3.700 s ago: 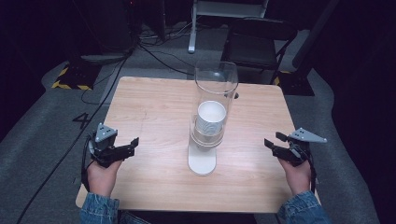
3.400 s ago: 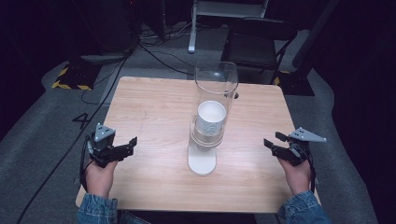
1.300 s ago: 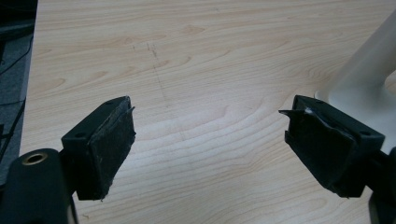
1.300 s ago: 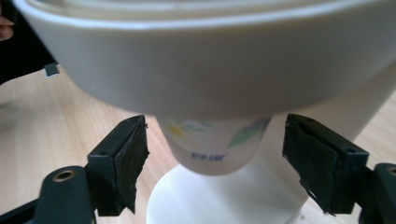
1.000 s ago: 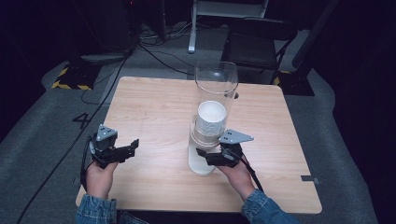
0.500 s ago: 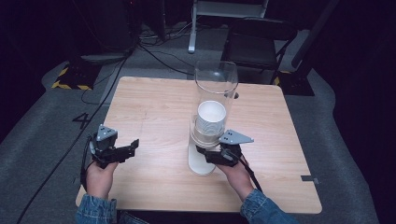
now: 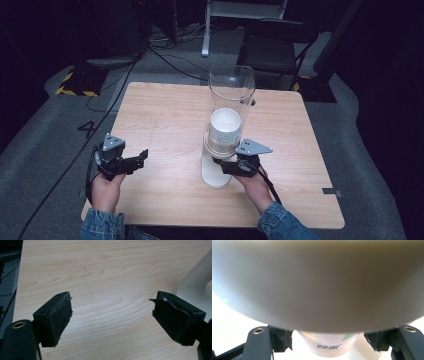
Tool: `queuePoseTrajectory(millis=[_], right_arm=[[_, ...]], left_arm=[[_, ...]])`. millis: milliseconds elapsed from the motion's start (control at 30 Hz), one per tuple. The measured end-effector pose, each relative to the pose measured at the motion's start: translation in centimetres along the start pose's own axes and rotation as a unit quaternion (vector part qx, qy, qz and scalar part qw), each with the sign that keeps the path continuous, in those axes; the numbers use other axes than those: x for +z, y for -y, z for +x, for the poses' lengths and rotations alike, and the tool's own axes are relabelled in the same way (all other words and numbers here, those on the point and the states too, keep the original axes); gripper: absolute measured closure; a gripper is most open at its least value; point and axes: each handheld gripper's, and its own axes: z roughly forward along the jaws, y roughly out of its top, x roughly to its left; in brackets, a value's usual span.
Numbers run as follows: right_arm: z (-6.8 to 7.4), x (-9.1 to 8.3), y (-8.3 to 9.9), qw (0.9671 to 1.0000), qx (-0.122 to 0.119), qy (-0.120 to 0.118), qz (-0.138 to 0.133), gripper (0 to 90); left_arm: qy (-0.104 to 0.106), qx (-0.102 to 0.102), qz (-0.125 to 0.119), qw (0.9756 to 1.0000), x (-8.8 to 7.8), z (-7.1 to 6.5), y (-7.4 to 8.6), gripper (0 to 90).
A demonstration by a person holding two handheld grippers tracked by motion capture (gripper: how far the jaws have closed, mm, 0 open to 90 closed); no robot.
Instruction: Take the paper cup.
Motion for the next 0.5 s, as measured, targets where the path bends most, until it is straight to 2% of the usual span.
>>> queuePoseTrajectory(millis=[300, 500], right_arm=[[-0.36, 0.01, 0.26, 0.9997, -0.022, 0.007, -0.002, 32.9], [-0.38, 0.05, 0.39, 0.9998, -0.015, 0.005, -0.007, 33.0]], left_arm=[[0.001, 0.000, -0.001, 1.0000, -0.09, 0.05, -0.02, 15.7], [0.002, 0.000, 0.000, 1.0000, -0.07, 0.10, -0.01, 15.7]])
